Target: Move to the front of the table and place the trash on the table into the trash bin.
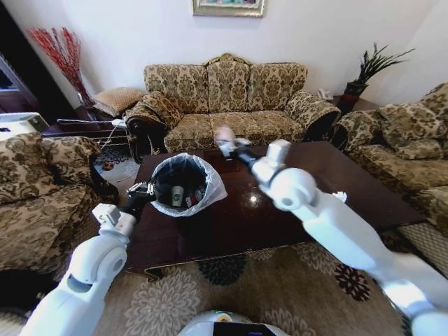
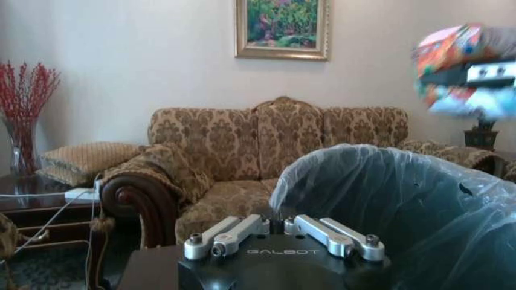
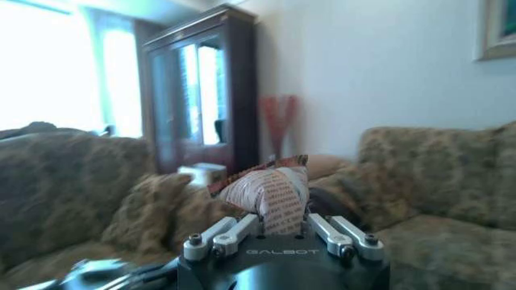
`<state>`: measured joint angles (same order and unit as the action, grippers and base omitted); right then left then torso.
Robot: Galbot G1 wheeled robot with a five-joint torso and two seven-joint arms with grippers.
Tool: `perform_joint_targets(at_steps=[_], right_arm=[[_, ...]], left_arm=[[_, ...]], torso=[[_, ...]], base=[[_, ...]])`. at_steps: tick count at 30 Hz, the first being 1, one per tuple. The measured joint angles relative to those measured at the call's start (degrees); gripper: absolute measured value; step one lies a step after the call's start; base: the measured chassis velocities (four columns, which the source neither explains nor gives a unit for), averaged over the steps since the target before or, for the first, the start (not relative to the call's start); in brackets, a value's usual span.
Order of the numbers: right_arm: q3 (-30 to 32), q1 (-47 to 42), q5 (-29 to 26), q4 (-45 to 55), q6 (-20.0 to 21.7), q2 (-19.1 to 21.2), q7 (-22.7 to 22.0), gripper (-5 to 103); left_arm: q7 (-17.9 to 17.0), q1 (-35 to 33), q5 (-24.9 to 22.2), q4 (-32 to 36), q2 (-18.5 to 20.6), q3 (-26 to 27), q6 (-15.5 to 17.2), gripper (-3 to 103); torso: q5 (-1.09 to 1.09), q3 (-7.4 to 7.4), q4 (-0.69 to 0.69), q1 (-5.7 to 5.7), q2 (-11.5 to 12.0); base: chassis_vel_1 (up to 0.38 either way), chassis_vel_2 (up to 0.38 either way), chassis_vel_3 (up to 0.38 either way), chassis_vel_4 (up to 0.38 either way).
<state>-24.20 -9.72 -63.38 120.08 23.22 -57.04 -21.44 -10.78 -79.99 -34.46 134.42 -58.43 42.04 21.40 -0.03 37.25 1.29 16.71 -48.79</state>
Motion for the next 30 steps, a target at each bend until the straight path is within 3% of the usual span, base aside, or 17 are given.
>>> perform_joint_targets(at_steps=[3, 4, 7, 8, 11, 16, 19, 20, 23, 25, 26, 27, 30], right_arm=[[-7.8, 2.3, 0.0, 0.2, 1.2, -2.8, -0.9, 9], [-7.8, 2.3, 0.0, 0.2, 1.2, -2.8, -0.9, 9], [-10.6, 2.3, 1.6, -0.4, 1.7, -3.2, -0.9, 23], [-10.6, 2.3, 1.6, -0.4, 1.7, -3.2, -0.9, 23], [-11.0, 2.6, 2.0, -0.6, 1.7, -3.5, -0.9, 39], [-11.0, 3.0, 2.1, -0.7, 1.8, -3.3, -0.9, 50], [-10.7, 3.1, 2.2, -0.6, 1.7, -2.6, -1.2, 66], [-10.7, 3.1, 2.2, -0.6, 1.7, -2.6, -1.2, 66], [-10.6, 3.1, 2.3, -0.4, 1.2, -2.3, -1.3, 83], [-10.4, 3.1, 2.3, -0.4, 0.8, -2.3, -1.3, 88], [-9.7, 3.2, 2.4, -0.3, -0.2, -2.3, -1.2, 88], [-7.8, 3.4, 2.7, -0.1, -2.0, -2.3, -0.8, 97], [-4.4, 3.4, 3.4, 1.1, -2.9, -1.5, -0.2, 99]], left_arm=[[0.1, -0.1, 0.0, 0.4, -0.6, 0.2, 0.1, 3], [0.1, -0.1, 0.0, 0.4, -0.6, 0.2, 0.1, 3], [0.1, -0.5, 0.1, 0.7, -1.2, 0.5, 0.2, 3], [0.1, -0.5, 0.1, 0.7, -1.2, 0.5, 0.2, 3], [0.0, -0.6, 0.1, 0.8, -1.5, 0.7, 0.2, 3], [-0.1, -0.6, 0.1, 0.8, -1.5, 0.7, 0.2, 3], [-0.1, -0.5, 0.1, 0.9, -1.6, 0.6, 0.2, 3], [-0.1, -0.5, 0.1, 0.9, -1.6, 0.6, 0.2, 3], [-0.1, -0.5, 0.1, 0.9, -1.6, 0.5, 0.2, 3], [-0.1, -0.5, 0.0, 0.9, -1.6, 0.5, 0.2, 3], [-0.1, -0.4, 0.0, 0.9, -1.5, 0.6, 0.2, 3], [-0.1, -0.4, -0.1, 0.9, -1.4, 0.7, 0.2, 3], [-0.1, -0.4, -0.1, 0.9, -1.4, 1.0, 0.2, 3]], torso=[[0.03, 0.00, -0.05, 0.00, 0.0], [0.03, 0.00, -0.05, 0.00, 0.0], [0.03, 0.00, -0.06, 0.00, 0.0], [0.03, 0.00, -0.06, 0.00, 0.0], [0.03, 0.00, -0.04, 0.00, 0.0], [0.03, 0.00, -0.04, 0.00, 0.0], [0.03, 0.00, -0.05, 0.00, 0.0], [0.03, 0.00, -0.05, 0.00, 0.0], [0.03, 0.00, -0.05, 0.00, 0.0], [0.03, 0.00, -0.04, 0.00, 0.0], [0.03, 0.00, -0.04, 0.00, 0.0], [0.03, 0.00, -0.04, 0.00, 0.0], [0.04, 0.00, -0.03, 0.00, 0.0]], base=[[0.000, 0.000, 0.000, 0.000], [0.000, 0.000, 0.000, 0.000], [0.000, 0.000, 0.000, 0.000], [0.000, 0.000, 0.000, 0.000], [0.000, 0.000, 0.000, 0.000], [0.000, 0.000, 0.000, 0.000], [0.000, 0.000, 0.000, 0.000], [0.000, 0.000, 0.000, 0.000], [0.000, 0.000, 0.000, 0.000], [0.000, 0.000, 0.000, 0.000], [0.000, 0.000, 0.000, 0.000], [0.000, 0.000, 0.000, 0.000], [0.000, 0.000, 0.000, 0.000]])
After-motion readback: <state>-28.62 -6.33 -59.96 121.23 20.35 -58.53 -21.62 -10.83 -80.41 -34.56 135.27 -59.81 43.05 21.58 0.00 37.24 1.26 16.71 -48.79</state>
